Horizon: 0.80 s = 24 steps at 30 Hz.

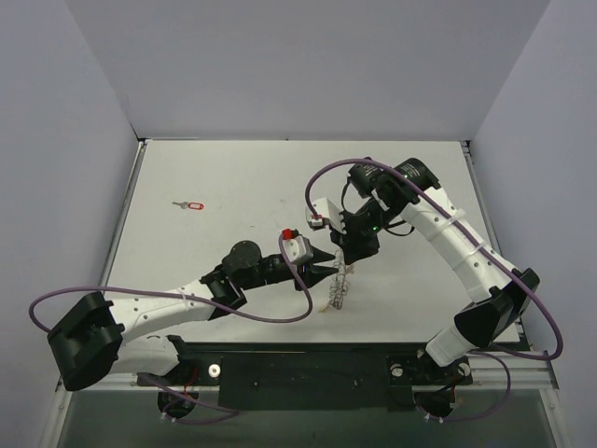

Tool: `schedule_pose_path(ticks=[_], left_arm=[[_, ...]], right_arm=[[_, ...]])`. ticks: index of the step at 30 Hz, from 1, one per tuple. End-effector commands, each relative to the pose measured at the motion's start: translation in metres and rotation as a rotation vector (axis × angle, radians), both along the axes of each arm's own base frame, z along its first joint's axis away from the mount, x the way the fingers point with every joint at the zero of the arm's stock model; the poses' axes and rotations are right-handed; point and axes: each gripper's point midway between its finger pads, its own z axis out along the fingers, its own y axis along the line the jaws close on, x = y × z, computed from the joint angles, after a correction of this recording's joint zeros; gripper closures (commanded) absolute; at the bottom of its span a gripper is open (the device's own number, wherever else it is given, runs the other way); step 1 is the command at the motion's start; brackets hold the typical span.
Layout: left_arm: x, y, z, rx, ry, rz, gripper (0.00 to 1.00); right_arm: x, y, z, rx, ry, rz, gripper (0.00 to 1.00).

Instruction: Put the keys on the keyring

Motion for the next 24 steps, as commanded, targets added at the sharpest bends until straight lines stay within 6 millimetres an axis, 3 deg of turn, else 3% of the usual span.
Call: schedule_pose_path(ticks=[1, 24], left_arm=[[-0.003, -0.014, 0.042, -0.127, -0.055, -0.067, 0.57], [-0.006, -0.027, 0.037, -0.103, -0.032, -0.123, 0.72]], right_arm=[[-0.009, -0.002, 0.007, -0.002, 0.027, 0.026, 1.0], [-0.014, -0.002, 0.01, 0.013, 0.027, 0.039, 1.0]])
